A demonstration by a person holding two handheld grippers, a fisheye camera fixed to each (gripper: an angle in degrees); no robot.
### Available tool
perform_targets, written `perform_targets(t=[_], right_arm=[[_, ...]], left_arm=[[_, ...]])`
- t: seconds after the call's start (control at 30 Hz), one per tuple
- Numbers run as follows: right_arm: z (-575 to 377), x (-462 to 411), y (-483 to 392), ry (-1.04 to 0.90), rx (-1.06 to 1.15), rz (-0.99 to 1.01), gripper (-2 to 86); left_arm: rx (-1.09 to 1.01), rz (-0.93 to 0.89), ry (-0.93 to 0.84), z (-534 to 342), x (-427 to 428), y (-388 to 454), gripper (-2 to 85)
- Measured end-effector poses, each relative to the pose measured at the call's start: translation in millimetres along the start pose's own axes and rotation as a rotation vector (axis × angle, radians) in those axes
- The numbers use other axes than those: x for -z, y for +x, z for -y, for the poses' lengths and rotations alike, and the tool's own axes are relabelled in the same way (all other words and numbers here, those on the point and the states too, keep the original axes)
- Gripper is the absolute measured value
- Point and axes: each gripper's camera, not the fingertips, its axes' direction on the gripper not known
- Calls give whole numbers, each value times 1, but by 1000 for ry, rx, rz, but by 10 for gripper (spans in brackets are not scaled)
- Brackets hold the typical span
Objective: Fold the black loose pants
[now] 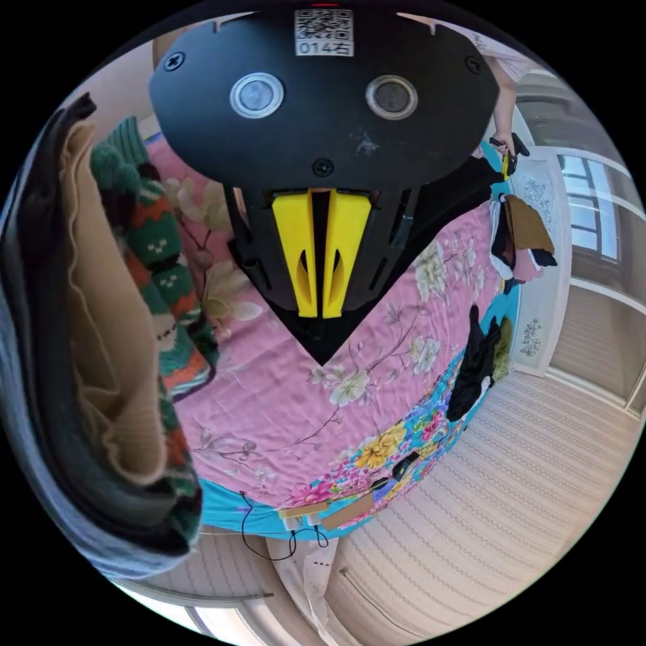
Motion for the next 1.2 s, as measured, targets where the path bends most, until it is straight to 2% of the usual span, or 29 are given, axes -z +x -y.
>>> perform_targets(t=[0.1, 0.23, 0.33, 0.5, 0.6, 0.7, 0.9, 1.03, 1.2], right_arm=[[30, -24, -8, -19, -30, 19, 17], [45, -47, -9, -10, -79, -8, 54], [29, -46, 1, 60, -34, 86, 67], [-42, -32, 42, 161, -39, 261, 81], [-91, -36, 79, 224, -204, 296, 77], [-113, -60, 112, 241, -401, 427, 84], [-84, -88, 110, 333, -466, 433, 99], [-56, -113, 112, 285, -558, 433, 58], [-34, -108, 118, 226, -473, 502, 23]], left_arm=[[2, -6, 13, 18, -17, 5, 6], [-3, -16, -25, 29, -34, 8, 59], [-43, -54, 24, 17, -24, 6, 66], [72, -79, 63, -22, -6, -30, 72], [197, -64, 67, -49, -10, -60, 79], [299, -121, 49, -65, -27, -78, 87], [310, -166, 85, -56, -61, -73, 100], [355, -217, 106, -46, -93, -71, 81], [406, -230, 116, -37, -111, -66, 27]])
